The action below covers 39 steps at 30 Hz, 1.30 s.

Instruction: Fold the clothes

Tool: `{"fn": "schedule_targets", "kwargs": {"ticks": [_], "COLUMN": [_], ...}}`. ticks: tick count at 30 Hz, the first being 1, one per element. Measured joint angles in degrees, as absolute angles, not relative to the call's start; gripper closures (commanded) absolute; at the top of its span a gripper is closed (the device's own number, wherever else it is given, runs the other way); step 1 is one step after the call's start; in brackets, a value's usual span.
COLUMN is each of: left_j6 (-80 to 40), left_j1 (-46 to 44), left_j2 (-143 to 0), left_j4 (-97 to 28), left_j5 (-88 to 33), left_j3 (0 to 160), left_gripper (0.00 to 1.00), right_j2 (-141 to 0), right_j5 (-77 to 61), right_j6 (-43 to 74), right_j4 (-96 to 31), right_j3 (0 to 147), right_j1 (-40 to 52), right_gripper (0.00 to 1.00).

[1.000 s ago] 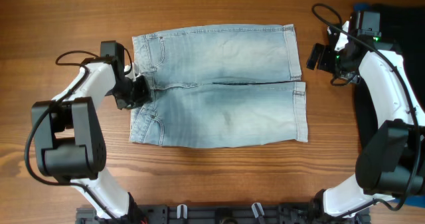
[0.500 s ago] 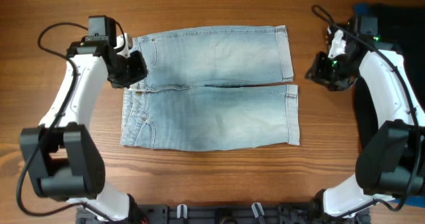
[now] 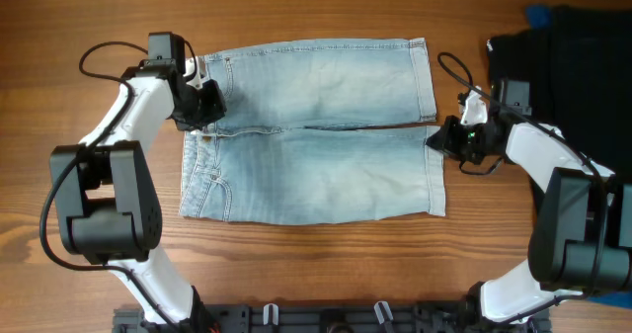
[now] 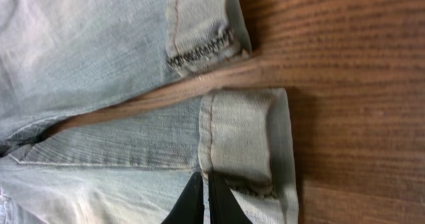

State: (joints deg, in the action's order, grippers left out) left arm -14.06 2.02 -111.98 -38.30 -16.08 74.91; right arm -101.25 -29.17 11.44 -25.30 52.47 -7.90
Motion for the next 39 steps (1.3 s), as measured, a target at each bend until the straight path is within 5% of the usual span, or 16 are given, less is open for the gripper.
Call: {"fn": "schedule_targets", "kwargs": {"ticks": [8, 16, 25, 33, 39], "left_j6": [-14.06, -14.06, -13.37, -13.34, -13.19], "left_j1": [2.02, 2.02, 1.02, -5.43, -6.09], "left_j2": [-111.98, -111.98, -105.34, -107.55, -108.51], "left_j4": [-36.82, -33.45, -32.18, -36.93, -36.25], "left_j5": [-15.90, -14.17, -25.19, -22.92, -14.09], "left_j3": [73.76, 73.58, 75.77, 70.00, 66.06], "left_gripper": [0.94, 0.96, 0.96, 0.94, 0.96], "right_j2": [-104.55, -104.57, -105.16, -117.67, -117.30], "right_j5": [-25.17, -16.67, -24.23, -16.73, -8.38], "right_j6": [17.56, 20.38, 11.18, 10.09, 11.00], "right_j4": [-24.77, -28.62, -27.24, -16.60, -24.91], "right_j3": [53.43, 56.95, 71.20, 71.50, 74.00], "right_j1": [-3.40, -8.54, -6.83, -3.95, -3.14], "right_gripper": [0.96, 0.96, 0.96, 0.96, 0.96]}}
